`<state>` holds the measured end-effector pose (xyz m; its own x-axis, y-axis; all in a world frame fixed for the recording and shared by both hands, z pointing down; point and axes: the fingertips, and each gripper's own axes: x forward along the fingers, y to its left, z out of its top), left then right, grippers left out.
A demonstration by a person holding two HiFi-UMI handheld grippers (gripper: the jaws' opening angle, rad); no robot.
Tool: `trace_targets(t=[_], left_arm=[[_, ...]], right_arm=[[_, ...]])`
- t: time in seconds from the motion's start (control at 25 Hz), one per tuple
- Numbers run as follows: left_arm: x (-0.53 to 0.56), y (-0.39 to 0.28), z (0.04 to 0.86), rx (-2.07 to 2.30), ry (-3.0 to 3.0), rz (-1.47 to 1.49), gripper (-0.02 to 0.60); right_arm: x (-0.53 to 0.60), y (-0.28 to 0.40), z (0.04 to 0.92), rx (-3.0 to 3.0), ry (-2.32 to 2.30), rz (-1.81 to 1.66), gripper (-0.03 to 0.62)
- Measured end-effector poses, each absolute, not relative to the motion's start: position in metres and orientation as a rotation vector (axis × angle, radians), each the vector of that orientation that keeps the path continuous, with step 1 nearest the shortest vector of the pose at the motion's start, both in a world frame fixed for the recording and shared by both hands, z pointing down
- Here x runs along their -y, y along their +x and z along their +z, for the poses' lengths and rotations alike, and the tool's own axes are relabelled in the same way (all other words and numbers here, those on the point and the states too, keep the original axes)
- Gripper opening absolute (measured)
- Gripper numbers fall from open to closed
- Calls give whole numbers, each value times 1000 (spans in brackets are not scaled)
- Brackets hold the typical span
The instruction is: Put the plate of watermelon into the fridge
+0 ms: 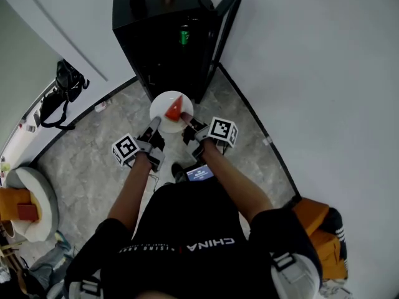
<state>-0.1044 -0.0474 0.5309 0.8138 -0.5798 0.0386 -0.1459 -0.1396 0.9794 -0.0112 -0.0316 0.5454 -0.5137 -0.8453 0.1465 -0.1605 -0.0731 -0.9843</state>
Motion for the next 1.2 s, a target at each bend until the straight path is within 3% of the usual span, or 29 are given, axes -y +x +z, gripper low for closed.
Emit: trace_targets(t=[0.64, 1.2], left_arm=[[63, -87, 530, 585, 1660, -399, 34], [162, -9, 520, 693, 1644, -451, 34]], right_arm=[[49, 5, 543, -1658, -1089, -1674, 29], [157, 86, 532, -1740, -995, -1729, 29]])
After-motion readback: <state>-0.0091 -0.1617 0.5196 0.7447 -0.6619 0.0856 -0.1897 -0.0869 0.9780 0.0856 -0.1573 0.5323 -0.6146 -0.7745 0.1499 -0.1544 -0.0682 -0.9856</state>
